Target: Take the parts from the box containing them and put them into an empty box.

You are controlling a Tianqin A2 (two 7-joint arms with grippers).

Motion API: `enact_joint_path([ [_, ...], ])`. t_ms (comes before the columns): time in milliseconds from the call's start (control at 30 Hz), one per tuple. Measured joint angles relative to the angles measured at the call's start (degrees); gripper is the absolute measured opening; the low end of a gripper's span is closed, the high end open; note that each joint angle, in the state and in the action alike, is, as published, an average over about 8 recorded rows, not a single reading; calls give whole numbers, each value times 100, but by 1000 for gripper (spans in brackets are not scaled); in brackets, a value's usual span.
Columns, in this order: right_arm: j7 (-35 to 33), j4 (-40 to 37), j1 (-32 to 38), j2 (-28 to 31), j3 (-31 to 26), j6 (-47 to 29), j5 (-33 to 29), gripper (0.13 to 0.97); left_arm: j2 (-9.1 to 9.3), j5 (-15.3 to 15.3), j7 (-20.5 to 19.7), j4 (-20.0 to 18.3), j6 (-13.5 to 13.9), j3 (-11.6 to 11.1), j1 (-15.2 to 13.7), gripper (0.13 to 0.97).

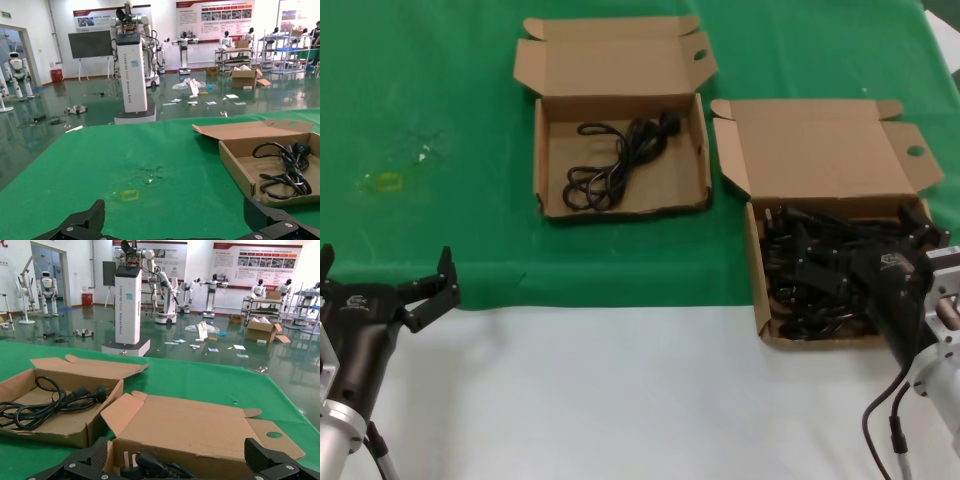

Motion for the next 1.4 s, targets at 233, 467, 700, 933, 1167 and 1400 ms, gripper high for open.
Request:
enact_joint_path([
  [233,0,0,0,0,0,0,0,966,0,0,0,0,0,0,0,966],
  [467,0,0,0,0,0,0,0,966,0,0,0,0,0,0,0,966],
  [700,0,0,0,0,0,0,0,966,0,0,0,0,0,0,0,966],
  [933,0,0,0,0,0,0,0,966,0,0,0,0,0,0,0,966],
  [1167,0,0,0,0,0,0,0,966,0,0,0,0,0,0,0,966],
  [1400,0,0,0,0,0,0,0,966,0,0,0,0,0,0,0,966],
])
